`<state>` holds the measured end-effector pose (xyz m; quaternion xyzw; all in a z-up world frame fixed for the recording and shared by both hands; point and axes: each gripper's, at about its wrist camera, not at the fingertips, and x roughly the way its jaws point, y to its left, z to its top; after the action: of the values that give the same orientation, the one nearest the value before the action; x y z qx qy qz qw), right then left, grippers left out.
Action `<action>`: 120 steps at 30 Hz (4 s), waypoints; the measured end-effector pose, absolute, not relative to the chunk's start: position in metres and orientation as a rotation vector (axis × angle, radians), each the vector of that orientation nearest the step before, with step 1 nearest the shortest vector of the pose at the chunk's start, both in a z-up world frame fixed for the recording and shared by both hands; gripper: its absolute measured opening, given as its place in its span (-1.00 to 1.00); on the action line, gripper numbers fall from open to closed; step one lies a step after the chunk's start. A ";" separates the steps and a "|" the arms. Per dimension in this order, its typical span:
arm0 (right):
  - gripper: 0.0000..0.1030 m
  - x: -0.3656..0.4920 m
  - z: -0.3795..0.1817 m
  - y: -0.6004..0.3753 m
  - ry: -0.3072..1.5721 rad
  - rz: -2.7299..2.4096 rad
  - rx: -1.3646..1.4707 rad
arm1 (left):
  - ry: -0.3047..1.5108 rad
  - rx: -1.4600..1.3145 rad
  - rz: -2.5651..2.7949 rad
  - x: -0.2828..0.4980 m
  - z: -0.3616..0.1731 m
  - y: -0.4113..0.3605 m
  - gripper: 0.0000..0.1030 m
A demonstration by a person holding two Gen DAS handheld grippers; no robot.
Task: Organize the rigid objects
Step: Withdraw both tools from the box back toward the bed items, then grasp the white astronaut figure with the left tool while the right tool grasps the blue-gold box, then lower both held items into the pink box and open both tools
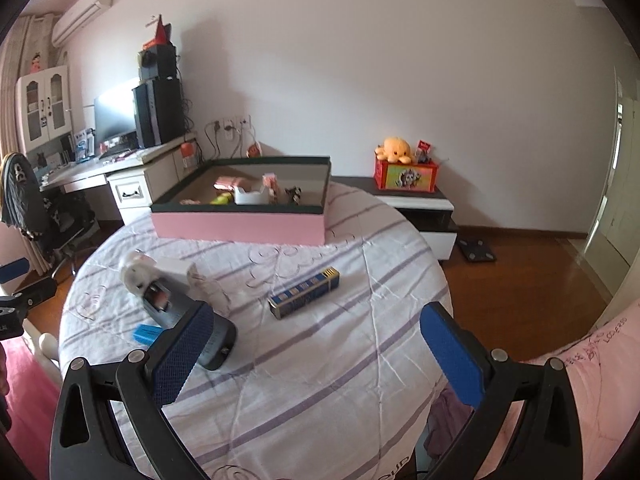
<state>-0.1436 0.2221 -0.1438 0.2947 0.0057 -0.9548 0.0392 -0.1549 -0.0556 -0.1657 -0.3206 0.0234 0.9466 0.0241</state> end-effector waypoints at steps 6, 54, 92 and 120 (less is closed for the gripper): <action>1.00 -0.167 -0.162 0.231 -0.003 -2.912 0.979 | 0.068 -1.066 2.852 -0.194 -0.185 -0.042 1.00; 0.00 -0.260 -0.212 0.233 -0.003 -2.767 1.312 | 0.064 -1.213 2.829 -0.235 -0.232 -0.066 0.49; -0.70 -0.243 -0.174 0.238 -0.086 -2.686 1.081 | 0.033 -0.970 2.816 -0.211 -0.185 -0.057 0.42; -0.70 -0.367 -0.103 0.198 0.165 -2.645 0.980 | 0.175 -0.946 2.675 -0.409 -0.103 -0.016 0.42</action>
<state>-0.3675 0.1981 -0.1035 0.3425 0.0578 -0.9244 0.1574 -0.4089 -0.0162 -0.1026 -0.3289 0.0608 0.9305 0.1489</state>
